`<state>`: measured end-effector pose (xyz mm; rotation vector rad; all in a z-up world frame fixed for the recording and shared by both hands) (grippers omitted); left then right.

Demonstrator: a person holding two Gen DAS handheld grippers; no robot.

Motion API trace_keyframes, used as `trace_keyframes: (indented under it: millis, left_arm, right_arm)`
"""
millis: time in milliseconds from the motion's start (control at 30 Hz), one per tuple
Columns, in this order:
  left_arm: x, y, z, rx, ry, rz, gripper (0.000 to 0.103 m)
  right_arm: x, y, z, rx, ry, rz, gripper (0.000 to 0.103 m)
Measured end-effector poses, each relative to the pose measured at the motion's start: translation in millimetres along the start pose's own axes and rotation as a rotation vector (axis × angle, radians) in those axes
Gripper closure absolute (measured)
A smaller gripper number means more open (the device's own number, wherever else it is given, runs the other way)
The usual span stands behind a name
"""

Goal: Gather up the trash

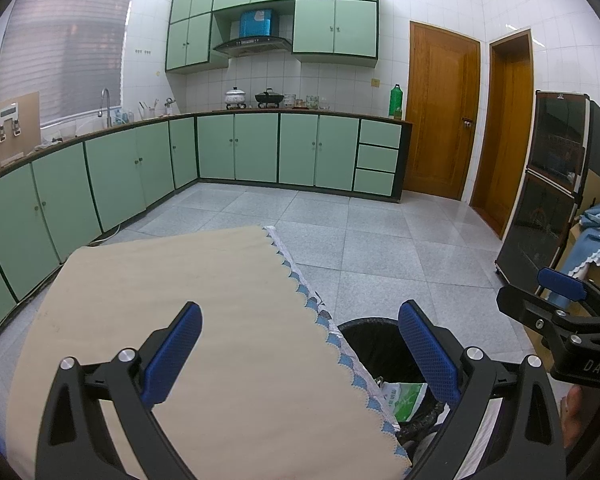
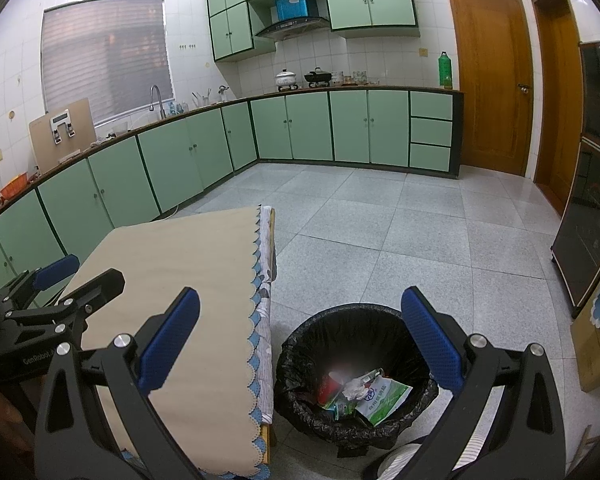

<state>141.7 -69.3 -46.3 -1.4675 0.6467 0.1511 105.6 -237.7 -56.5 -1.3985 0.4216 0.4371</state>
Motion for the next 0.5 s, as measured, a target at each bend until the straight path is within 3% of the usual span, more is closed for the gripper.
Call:
trace_keyframes:
  millis: [500]
  left_arm:
    - [1.5, 2.5, 3.1, -0.004, -0.003, 0.005, 0.006]
  right_arm:
    - [0.0, 0.6, 0.4, 0.000, 0.000, 0.000, 0.005]
Point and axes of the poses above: each gripper's, at about its wrist camera, not at the fingertips, and x roughly the way its jaws point, z to its left, y to its underside, the point moved 9 cm from there along x, roughly the way its jaws point, and after that the axes turned 1 degree about x, right-handed, at the moved point
